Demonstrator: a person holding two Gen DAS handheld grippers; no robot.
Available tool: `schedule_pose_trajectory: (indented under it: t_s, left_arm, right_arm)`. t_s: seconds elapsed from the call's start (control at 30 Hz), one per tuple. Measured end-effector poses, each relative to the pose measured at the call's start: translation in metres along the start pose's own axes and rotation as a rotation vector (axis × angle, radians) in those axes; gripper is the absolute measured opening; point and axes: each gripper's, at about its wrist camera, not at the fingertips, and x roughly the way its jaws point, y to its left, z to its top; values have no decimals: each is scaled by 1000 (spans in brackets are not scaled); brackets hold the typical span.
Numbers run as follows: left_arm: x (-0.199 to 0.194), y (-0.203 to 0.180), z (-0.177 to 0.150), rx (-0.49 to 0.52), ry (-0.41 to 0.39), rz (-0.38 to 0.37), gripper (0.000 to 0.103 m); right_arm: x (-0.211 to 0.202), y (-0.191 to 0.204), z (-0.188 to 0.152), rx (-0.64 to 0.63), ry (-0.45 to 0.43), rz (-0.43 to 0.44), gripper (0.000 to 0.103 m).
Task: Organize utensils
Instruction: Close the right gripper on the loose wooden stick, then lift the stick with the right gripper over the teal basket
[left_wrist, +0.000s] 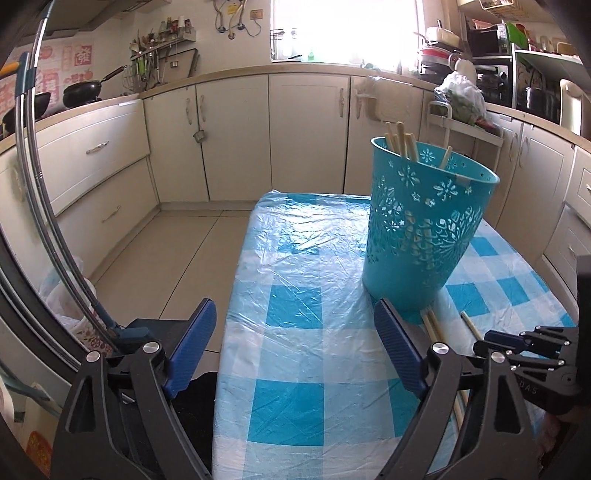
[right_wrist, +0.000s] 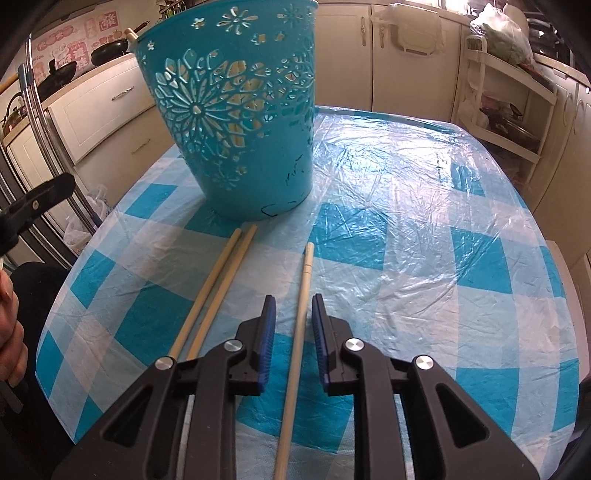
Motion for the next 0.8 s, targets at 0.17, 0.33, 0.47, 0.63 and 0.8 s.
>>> schedule_pose_trajectory:
  t_s: [0.17, 0.33, 0.47, 0.63, 0.8]
  left_arm:
    - [2, -5, -4, 19, 7, -6, 85]
    - [5, -5, -6, 22, 17, -10, 85]
    - [8, -7, -7, 23, 26, -14, 85]
    - [9, -10, -9, 32, 27, -15, 85]
    - [11, -8, -10, 20, 36, -22, 85]
  right_arm:
    - [2, 5, 2, -26, 3, -26, 16]
    - [0, -4, 3, 11, 17, -16, 10]
    - [0, 0, 2, -47, 17, -42, 10]
    - [-4, -7, 1, 0, 3, -14, 6]
    - [-37, -24, 13, 109, -73, 83, 6]
